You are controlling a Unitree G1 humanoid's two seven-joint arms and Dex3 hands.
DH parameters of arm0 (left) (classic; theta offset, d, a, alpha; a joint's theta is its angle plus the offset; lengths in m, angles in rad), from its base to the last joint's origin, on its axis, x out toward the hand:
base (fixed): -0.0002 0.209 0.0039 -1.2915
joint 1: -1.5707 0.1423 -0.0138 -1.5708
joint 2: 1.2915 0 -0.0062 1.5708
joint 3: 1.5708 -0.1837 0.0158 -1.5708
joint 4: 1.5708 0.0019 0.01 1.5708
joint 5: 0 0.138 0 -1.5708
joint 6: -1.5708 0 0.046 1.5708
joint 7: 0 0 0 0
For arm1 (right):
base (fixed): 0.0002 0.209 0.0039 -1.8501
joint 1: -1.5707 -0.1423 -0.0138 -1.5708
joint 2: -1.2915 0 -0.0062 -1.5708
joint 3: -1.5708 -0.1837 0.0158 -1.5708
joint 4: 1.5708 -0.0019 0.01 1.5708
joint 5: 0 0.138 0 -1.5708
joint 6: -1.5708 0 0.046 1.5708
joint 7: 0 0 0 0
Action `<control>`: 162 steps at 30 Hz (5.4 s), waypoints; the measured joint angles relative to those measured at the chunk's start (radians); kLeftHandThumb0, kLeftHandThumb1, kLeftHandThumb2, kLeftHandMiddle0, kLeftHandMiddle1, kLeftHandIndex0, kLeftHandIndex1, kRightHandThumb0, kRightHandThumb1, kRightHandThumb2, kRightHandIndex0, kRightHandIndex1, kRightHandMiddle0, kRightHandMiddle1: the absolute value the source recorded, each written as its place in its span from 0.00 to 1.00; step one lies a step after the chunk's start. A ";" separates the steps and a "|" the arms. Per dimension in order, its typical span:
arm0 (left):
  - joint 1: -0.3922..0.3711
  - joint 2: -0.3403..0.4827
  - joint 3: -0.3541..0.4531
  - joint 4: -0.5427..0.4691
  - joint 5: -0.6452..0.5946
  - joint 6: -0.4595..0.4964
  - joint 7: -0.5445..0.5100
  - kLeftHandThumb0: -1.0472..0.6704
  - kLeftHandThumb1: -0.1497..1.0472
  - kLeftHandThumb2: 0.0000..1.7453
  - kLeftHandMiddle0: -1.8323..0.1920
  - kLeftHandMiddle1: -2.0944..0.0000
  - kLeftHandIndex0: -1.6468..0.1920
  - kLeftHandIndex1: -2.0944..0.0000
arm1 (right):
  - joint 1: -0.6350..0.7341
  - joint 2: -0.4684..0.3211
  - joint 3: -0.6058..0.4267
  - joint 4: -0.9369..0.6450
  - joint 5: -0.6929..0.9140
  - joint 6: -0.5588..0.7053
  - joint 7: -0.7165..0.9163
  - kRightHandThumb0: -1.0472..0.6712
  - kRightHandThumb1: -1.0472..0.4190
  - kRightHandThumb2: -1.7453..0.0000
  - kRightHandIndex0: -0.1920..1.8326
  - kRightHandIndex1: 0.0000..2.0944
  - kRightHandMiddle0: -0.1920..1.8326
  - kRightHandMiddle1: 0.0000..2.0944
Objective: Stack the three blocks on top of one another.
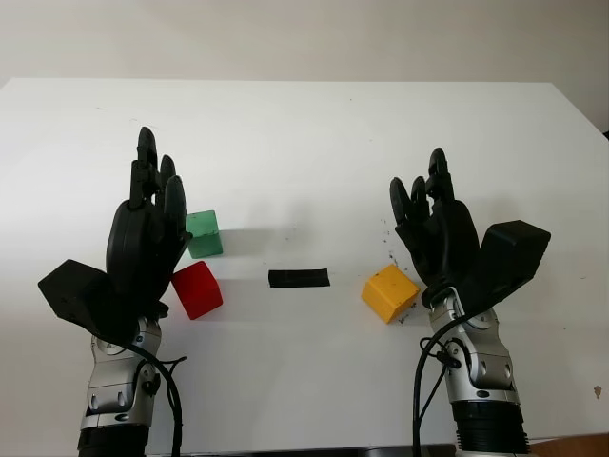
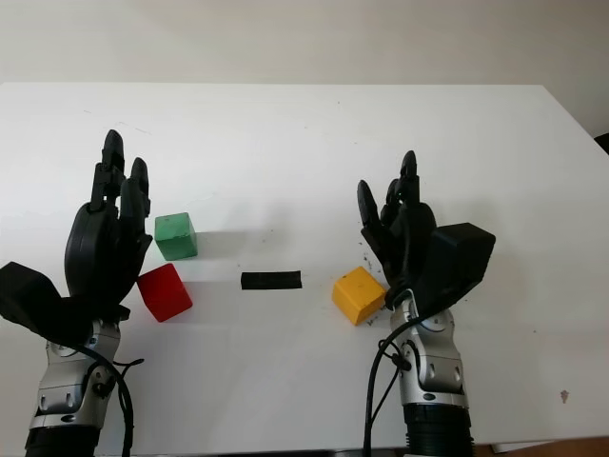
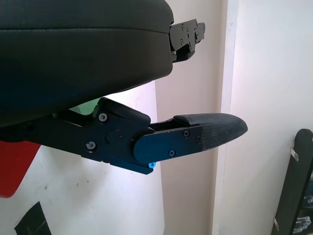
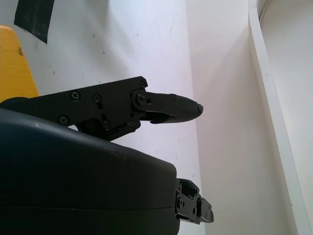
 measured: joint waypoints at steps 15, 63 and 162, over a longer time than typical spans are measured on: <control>0.000 0.001 0.004 0.000 0.001 0.001 0.007 0.19 1.00 0.32 0.97 0.97 0.98 0.97 | -0.001 0.000 0.005 0.001 -0.005 -0.001 0.000 0.39 0.00 0.77 0.00 0.00 0.00 0.01; -0.207 0.956 -0.090 -0.216 0.565 -0.337 -0.631 0.32 0.81 0.03 0.97 0.98 0.71 0.97 | 0.000 0.007 0.007 -0.001 -0.037 -0.019 -0.017 0.39 0.00 0.76 0.00 0.00 0.00 0.00; -0.264 0.869 -0.325 0.080 0.691 -0.572 -0.345 0.39 0.90 0.03 0.88 0.97 0.72 0.35 | 0.012 0.006 0.004 -0.033 -0.014 0.007 -0.019 0.39 0.00 0.79 0.00 0.01 0.00 0.01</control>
